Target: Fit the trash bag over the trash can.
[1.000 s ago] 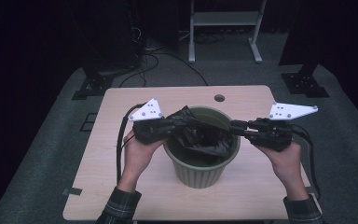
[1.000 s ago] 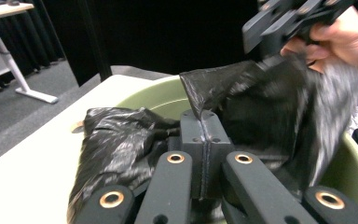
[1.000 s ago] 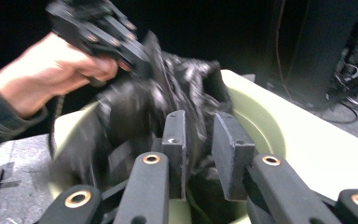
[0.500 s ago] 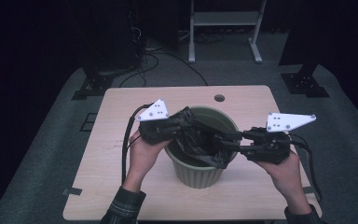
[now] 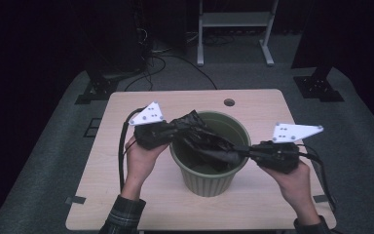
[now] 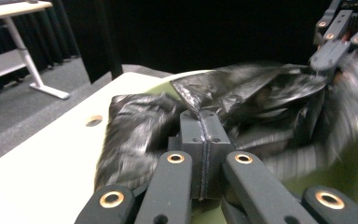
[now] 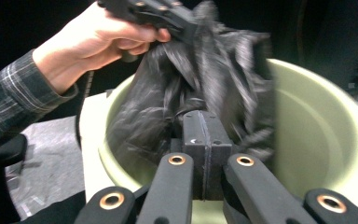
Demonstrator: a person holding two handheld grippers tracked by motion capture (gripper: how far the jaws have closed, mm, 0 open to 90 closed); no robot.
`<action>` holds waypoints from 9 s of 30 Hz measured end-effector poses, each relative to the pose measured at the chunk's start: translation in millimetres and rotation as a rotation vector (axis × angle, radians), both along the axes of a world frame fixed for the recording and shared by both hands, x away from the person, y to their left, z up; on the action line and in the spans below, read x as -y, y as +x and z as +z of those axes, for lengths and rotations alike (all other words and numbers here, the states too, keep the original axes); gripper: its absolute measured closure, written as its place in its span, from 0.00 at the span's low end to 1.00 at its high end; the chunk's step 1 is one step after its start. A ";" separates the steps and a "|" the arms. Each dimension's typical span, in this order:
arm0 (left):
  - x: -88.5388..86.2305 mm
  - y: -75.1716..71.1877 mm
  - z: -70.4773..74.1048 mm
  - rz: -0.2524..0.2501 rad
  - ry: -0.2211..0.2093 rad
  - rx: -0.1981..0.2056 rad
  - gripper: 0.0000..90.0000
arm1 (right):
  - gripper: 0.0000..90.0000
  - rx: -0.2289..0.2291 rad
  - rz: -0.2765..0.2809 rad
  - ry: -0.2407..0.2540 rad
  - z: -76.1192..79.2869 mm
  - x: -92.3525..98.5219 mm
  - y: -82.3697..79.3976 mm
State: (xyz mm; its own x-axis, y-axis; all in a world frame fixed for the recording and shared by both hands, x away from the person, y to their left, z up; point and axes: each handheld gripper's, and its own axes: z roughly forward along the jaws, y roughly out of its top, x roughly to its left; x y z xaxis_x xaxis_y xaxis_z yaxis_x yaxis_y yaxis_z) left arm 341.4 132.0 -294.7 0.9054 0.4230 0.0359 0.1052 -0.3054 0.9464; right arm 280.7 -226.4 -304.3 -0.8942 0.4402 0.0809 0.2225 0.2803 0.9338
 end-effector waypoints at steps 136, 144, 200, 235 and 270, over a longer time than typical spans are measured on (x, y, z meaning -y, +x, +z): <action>70.5 -44.9 7.0 -0.115 -0.046 0.045 0.46 | 1.00 -0.013 -0.114 0.002 16.1 -37.9 48.9; 78.3 -39.5 3.4 -0.077 -0.024 0.033 0.60 | 1.00 -0.016 -0.107 0.015 15.7 -39.4 47.7; 33.6 -67.8 13.6 -0.123 0.027 0.097 0.57 | 1.00 -0.004 -0.345 0.047 -4.8 29.7 54.7; -44.3 -32.9 -17.9 0.023 0.071 0.038 1.00 | 0.82 -0.006 -0.367 -0.004 -22.0 56.0 37.2; -44.7 -26.0 -15.6 0.030 0.032 0.003 0.98 | 0.43 0.152 -0.001 0.082 26.9 -4.2 14.8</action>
